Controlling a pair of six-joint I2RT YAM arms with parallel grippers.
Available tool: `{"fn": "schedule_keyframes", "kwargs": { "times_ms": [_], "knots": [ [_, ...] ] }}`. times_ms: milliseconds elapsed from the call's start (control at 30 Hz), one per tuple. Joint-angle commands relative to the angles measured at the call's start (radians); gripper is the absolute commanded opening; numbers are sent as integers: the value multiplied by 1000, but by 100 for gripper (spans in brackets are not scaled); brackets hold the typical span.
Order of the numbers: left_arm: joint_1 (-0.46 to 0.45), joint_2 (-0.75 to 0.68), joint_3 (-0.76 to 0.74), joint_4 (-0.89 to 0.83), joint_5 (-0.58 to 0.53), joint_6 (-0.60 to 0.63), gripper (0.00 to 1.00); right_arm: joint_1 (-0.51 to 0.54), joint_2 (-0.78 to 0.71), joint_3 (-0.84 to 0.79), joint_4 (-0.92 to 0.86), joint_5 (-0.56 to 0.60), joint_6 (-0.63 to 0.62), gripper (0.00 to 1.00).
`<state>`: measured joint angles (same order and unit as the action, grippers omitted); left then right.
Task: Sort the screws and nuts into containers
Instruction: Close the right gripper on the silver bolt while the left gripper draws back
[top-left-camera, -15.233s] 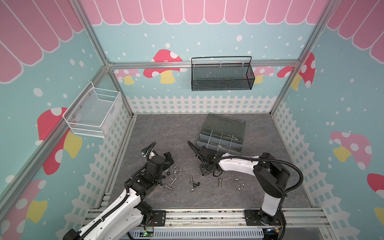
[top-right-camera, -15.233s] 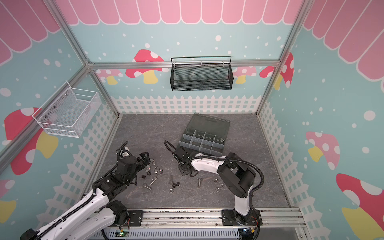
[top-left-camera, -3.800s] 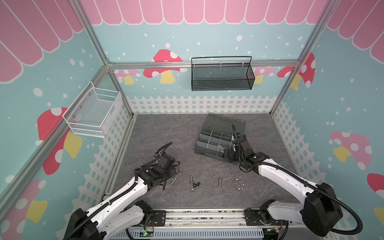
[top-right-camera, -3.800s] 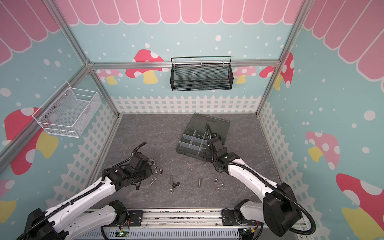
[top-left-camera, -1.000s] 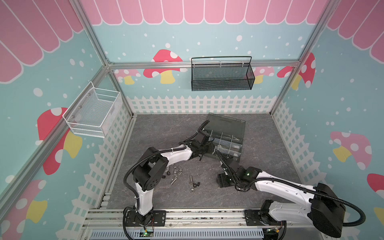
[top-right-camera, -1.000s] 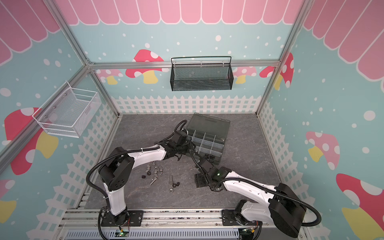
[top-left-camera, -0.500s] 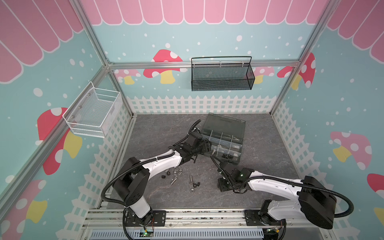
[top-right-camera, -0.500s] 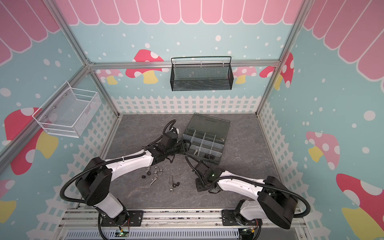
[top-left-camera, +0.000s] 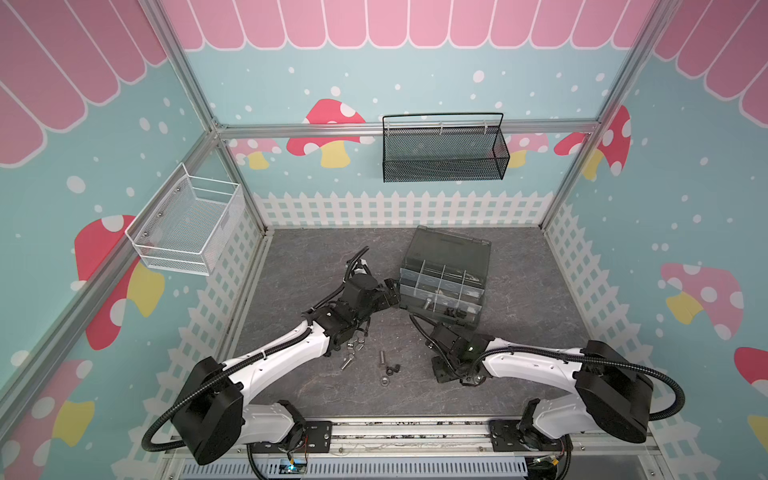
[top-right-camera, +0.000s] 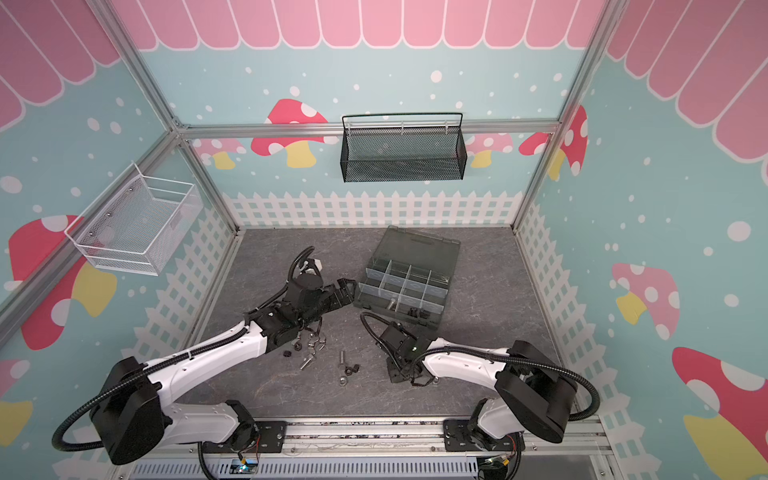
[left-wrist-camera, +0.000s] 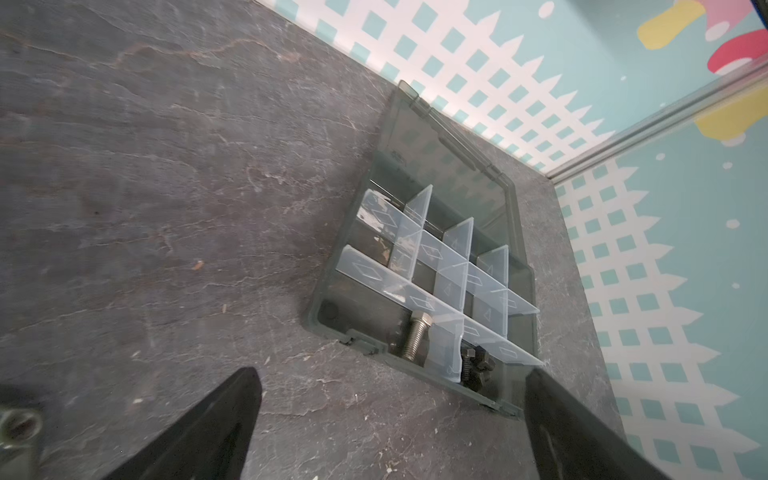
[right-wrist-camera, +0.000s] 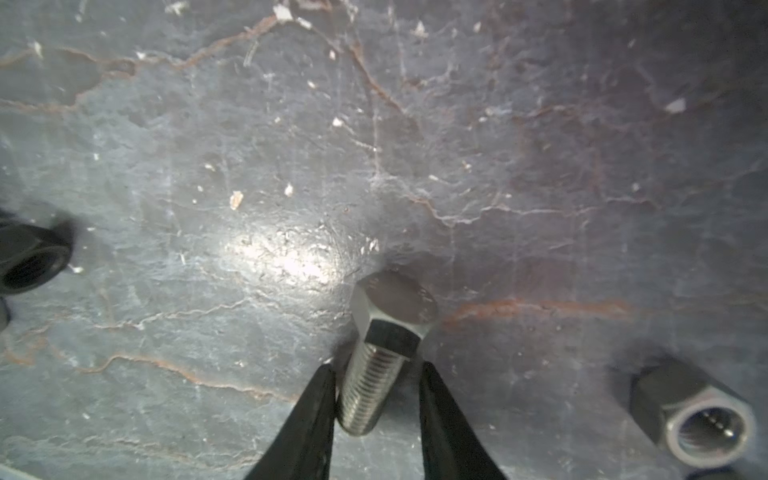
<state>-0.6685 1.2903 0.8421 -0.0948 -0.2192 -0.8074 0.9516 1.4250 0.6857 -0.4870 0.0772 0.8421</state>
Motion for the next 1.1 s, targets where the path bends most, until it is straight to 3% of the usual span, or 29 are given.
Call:
{"fn": "schedule_keyframes", "kwargs": {
  "times_ms": [0,433,767,1067],
  "knots": [
    [21,-57,-44,-58,-65,-52,100,9,49,-9,-27,22,6,30],
    [125,-315,-242,-128,-95,-191,100,9,44,19,18,27,-32,9],
    [129,-406,-323,-211,-146,-222,100,9,50,85,36,44,-83,4],
    [134,-466,-362,-223,-155,-226,100,-3,88,214,9,133,-156,0]
  ]
}}
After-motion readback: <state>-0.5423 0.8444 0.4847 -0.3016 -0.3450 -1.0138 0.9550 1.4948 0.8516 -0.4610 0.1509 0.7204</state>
